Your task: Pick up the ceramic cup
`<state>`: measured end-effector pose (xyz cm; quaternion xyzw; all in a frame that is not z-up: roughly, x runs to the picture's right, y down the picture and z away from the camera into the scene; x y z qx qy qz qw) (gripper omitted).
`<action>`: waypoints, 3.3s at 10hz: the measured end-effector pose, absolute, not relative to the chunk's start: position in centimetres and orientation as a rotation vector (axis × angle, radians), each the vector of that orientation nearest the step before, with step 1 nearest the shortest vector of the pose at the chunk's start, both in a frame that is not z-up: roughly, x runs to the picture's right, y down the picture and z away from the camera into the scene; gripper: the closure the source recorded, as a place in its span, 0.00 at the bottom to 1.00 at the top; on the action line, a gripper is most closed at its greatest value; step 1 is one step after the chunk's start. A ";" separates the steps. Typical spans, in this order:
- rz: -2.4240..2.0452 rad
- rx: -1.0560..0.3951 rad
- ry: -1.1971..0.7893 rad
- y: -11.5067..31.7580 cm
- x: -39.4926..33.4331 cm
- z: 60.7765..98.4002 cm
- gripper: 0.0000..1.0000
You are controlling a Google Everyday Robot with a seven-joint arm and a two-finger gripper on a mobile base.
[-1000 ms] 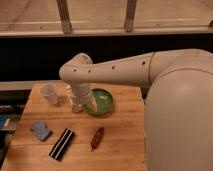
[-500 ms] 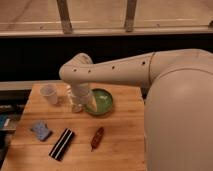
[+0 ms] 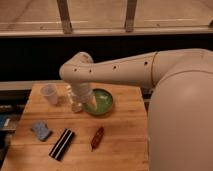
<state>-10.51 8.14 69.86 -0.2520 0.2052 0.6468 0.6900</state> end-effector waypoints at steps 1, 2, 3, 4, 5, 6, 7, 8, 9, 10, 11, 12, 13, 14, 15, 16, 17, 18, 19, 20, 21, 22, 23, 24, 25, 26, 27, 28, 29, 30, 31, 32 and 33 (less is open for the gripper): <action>1.449 -0.553 0.423 6.2 -10.4 69.6 0.35; 1.458 -0.544 0.377 3.8 -10.2 69.2 0.35; 1.466 -0.536 0.346 2.3 -10.0 68.9 0.35; 1.475 -0.531 0.298 0.6 -9.9 68.6 0.35; 1.468 -0.529 0.262 -0.3 -10.2 68.7 0.35; 1.449 -0.530 0.226 -1.2 -11.1 68.9 0.35; 1.424 -0.529 0.191 -2.0 -12.1 69.2 0.35; 1.381 -0.519 0.146 -3.1 -13.9 69.8 0.35; 1.345 -0.510 0.101 -3.7 -15.8 70.3 0.35; 1.318 -0.496 0.069 -4.4 -17.5 70.7 0.35; 1.287 -0.480 0.050 -4.7 -19.5 71.2 0.35; 1.276 -0.477 0.039 -4.8 -20.6 71.3 0.35; 1.282 -0.470 0.044 -5.0 -20.1 71.4 0.35; 1.285 -0.467 0.046 -5.1 -19.9 71.5 0.35; 1.286 -0.475 0.039 -4.9 -20.1 71.3 0.35; 1.299 -0.485 0.029 -4.6 -19.7 71.2 0.35; 1.310 -0.485 0.028 -4.3 -18.8 71.4 0.35; 1.326 -0.497 0.017 -3.7 -17.8 71.6 0.35; 1.327 -0.502 0.011 -3.5 -17.4 71.8 0.35; 1.327 -0.513 0.001 -3.2 -17.5 72.4 0.35; 1.328 -0.524 -0.011 -3.2 -17.9 73.3 0.35; 1.327 -0.536 -0.024 -3.4 -19.0 74.6 0.35; 1.324 -0.543 -0.033 -3.6 -19.8 75.4 0.35; 1.307 -0.552 -0.046 -3.7 -21.0 76.4 0.35; 1.291 -0.555 -0.048 -3.8 -21.5 77.0 0.35; 1.273 -0.550 -0.035 -4.1 -21.5 78.1 0.35; 1.258 -0.549 -0.022 -4.2 -21.6 78.8 0.35; 1.228 -0.553 0.000 -4.4 -22.1 79.5 0.35; 1.196 -0.554 0.022 -4.5 -22.7 80.1 0.35; 1.171 -0.556 0.036 -4.6 -23.3 80.4 0.35; 1.151 -0.555 0.051 -4.8 -23.7 80.8 0.35; 1.143 -0.550 0.058 -5.2 -23.8 81.2 0.35; 1.143 -0.548 0.058 -5.3 -23.8 81.3 0.35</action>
